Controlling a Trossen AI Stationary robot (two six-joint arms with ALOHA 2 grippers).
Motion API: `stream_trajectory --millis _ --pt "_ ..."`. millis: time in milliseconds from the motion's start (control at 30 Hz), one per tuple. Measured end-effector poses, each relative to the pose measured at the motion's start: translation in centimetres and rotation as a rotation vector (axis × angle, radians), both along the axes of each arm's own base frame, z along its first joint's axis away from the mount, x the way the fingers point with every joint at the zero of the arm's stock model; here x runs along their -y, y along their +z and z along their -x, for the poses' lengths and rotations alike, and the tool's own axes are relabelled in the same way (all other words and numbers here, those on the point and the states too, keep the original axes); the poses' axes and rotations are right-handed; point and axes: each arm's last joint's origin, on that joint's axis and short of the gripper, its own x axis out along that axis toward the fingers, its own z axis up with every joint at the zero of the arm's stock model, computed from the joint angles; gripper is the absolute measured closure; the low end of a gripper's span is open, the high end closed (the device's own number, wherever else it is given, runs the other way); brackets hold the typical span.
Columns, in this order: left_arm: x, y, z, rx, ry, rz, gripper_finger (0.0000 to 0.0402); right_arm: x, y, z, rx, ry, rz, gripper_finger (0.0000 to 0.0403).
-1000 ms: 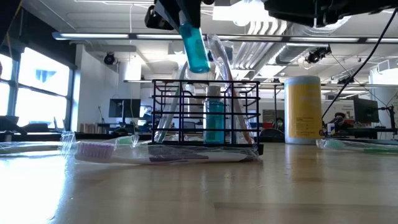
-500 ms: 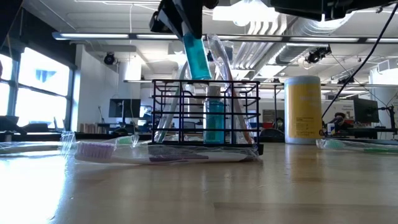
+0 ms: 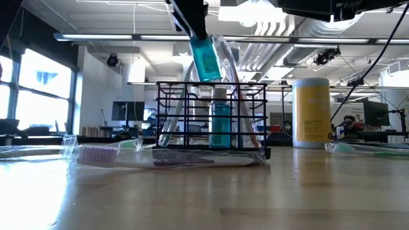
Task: Pick & Place toothbrushing station
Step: Put the blue mouthwash into the black wire organizer
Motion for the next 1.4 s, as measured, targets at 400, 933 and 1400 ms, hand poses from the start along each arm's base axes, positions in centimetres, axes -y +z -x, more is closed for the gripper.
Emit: stream_trajectory --millis 400,933,1400 --pt "0.26 -0.56 -0.4 -0.002 -0.21 -0.093 0.0313 0.0 -0.02 0.0 -0.001 0.0 0.001 0.0177" --pt "0.21 -0.54 -0.23 -0.013 -0.389 -0.178 0.0313 0.0 -0.09 0.0 -0.008 0.0 0.006 0.0177" --pt "0.44 -0.57 -0.11 -0.018 -0.622 -0.279 0.0313 0.0 -0.09 0.0 -0.008 0.001 0.006 0.0177"
